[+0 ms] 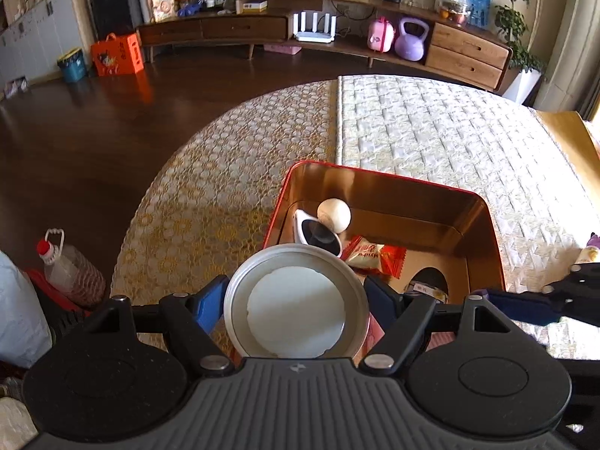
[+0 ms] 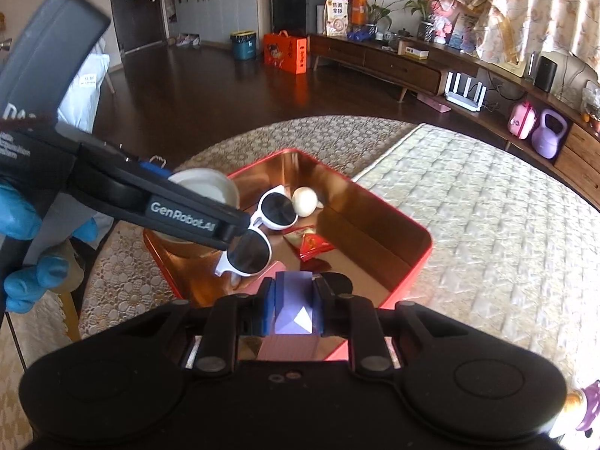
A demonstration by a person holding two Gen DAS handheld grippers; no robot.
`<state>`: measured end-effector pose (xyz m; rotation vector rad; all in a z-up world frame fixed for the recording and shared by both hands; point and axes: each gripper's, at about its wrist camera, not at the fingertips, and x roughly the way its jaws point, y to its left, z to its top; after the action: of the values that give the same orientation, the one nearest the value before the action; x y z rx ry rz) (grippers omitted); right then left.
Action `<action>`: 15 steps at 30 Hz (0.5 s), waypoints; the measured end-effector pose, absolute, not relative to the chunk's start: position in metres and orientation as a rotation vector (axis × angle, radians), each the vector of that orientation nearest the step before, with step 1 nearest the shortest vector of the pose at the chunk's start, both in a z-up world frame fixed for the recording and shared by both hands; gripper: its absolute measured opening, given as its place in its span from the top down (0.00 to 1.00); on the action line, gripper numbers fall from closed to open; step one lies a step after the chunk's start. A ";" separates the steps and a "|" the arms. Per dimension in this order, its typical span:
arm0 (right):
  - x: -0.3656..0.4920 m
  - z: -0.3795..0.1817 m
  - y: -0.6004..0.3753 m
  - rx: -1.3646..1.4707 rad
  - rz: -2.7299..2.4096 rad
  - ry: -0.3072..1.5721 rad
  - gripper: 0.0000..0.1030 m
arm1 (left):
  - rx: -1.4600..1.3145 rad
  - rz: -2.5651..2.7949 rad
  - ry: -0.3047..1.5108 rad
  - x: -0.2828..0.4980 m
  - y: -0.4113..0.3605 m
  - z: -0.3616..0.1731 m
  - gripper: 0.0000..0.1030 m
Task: Organize rigid objects
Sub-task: 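Carry the lid and purple clip over the red tin with both tools, then open both tools to release the lid and clip into the tin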
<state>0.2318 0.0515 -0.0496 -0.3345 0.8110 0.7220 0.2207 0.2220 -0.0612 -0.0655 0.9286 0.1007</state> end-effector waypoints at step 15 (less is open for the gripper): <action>0.233 -0.074 0.063 -0.363 0.734 0.865 0.80 | 0.044 0.077 0.913 0.228 0.204 -0.070 0.24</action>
<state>0.2334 0.0634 -0.0744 -0.3626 0.8647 0.7336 0.2278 0.2035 -0.0701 0.0439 0.9129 0.0770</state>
